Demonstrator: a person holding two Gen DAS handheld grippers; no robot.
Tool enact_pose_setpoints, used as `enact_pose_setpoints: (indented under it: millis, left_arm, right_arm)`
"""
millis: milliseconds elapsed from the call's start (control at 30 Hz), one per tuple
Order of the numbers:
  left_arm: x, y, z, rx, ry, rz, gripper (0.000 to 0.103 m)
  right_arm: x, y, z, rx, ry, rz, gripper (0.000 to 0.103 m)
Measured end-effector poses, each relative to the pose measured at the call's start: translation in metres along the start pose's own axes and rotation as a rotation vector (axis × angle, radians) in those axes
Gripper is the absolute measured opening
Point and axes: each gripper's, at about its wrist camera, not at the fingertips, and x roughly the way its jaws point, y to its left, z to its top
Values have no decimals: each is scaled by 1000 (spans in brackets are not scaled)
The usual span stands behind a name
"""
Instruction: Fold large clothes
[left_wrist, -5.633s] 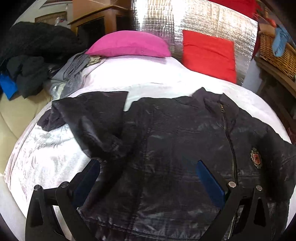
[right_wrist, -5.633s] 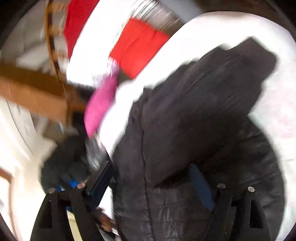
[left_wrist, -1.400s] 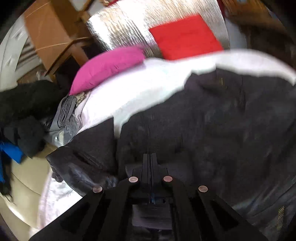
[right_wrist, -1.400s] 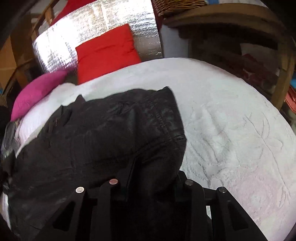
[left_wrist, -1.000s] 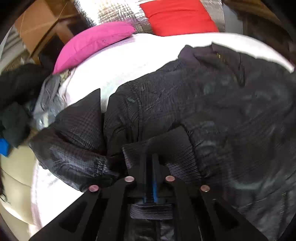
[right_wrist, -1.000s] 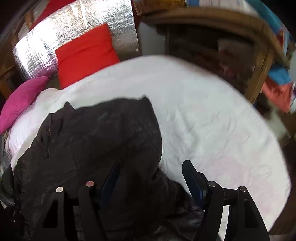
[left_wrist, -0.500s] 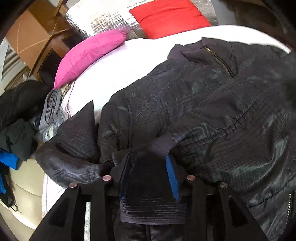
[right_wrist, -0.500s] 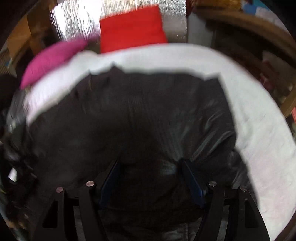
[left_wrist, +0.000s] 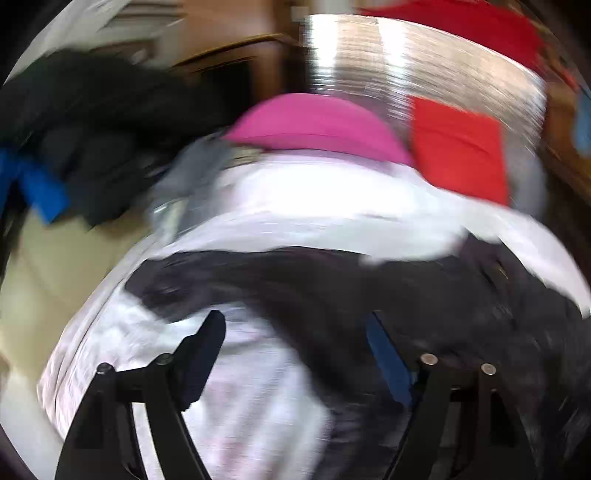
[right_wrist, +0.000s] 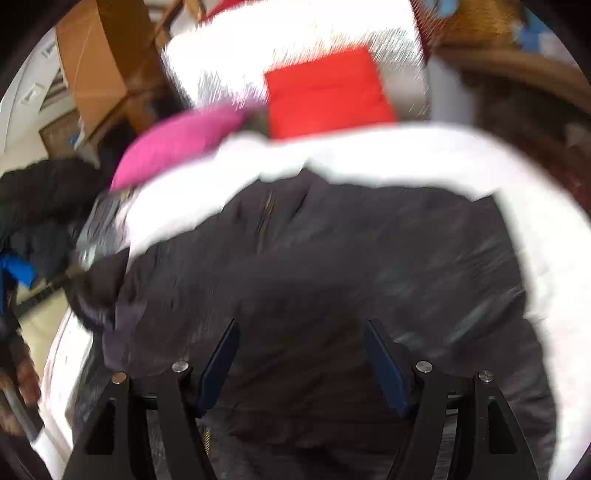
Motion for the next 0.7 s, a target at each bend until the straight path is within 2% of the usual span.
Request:
enact_pose_setpoints:
  millis: [33, 67, 133, 233, 333, 433, 500, 600, 700]
  left_arm:
    - [5, 18, 2, -51, 15, 8, 81]
    - [10, 36, 3, -104, 36, 12, 81]
    - [23, 68, 1, -204, 82, 8, 81]
    - [37, 106, -8, -340, 129, 5, 81]
    - [53, 128, -9, -427, 151, -27, 81]
    - [70, 140, -17, -523, 191, -90, 81]
    - [79, 149, -22, -604, 209, -167, 81]
    - [82, 157, -26, -711, 193, -281, 81]
    - [92, 164, -28, -823, 187, -343, 81]
  right_arm:
    - [16, 1, -6, -8, 95, 2, 74]
    - [22, 5, -8, -37, 94, -27, 73]
    - [18, 14, -3, -89, 74, -33, 73]
    - [-4, 6, 6, -3, -8, 49, 73]
    - [-27, -1, 13, 35, -91, 72, 73]
    - [-32, -12, 18, 91, -126, 78, 73]
    - [-34, -22, 16, 120, -129, 82, 73]
    - [-36, -24, 12, 135, -124, 79, 73]
    - [-33, -23, 8, 139, -118, 89, 73]
